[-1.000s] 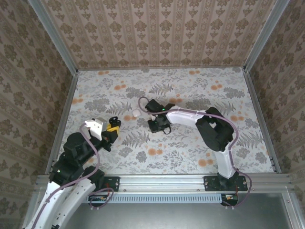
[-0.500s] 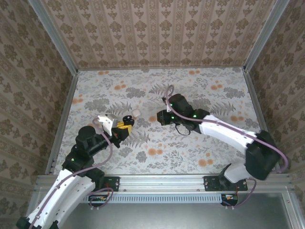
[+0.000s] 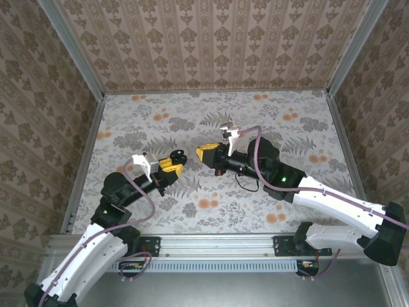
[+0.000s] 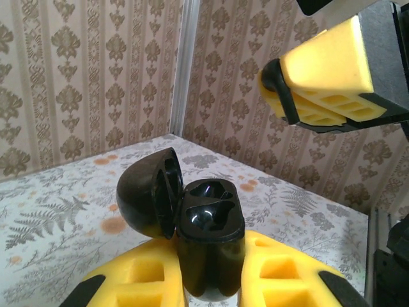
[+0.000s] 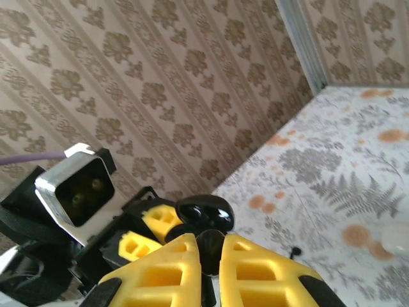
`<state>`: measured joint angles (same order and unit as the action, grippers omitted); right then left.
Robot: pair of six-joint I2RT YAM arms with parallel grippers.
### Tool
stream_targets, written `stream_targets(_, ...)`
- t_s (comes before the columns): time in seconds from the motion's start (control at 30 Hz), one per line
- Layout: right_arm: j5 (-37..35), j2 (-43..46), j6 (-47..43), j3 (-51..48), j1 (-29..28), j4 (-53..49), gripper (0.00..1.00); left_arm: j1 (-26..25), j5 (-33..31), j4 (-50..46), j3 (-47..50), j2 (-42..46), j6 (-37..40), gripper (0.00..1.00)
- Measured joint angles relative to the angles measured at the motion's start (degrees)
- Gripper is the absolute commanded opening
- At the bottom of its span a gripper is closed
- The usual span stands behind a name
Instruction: Insert the wireless bluetooth earbuds into the charging case
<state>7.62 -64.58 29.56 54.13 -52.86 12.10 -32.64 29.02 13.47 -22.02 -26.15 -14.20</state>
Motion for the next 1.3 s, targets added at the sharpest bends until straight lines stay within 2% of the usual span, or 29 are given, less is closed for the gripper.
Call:
stream_targets(0.47,0.1,-6.4,0.0,-0.3,-3.6,12.4,0.08,-2.3,-1.2,1.6,0.0,0.2,-1.1,0.00)
stream_targets(1.3,-4.7,-9.8,0.2,-1.4,-4.9,16.5,0.07,-3.0,-4.2,2.6,0.0,1.1,-4.3,0.00)
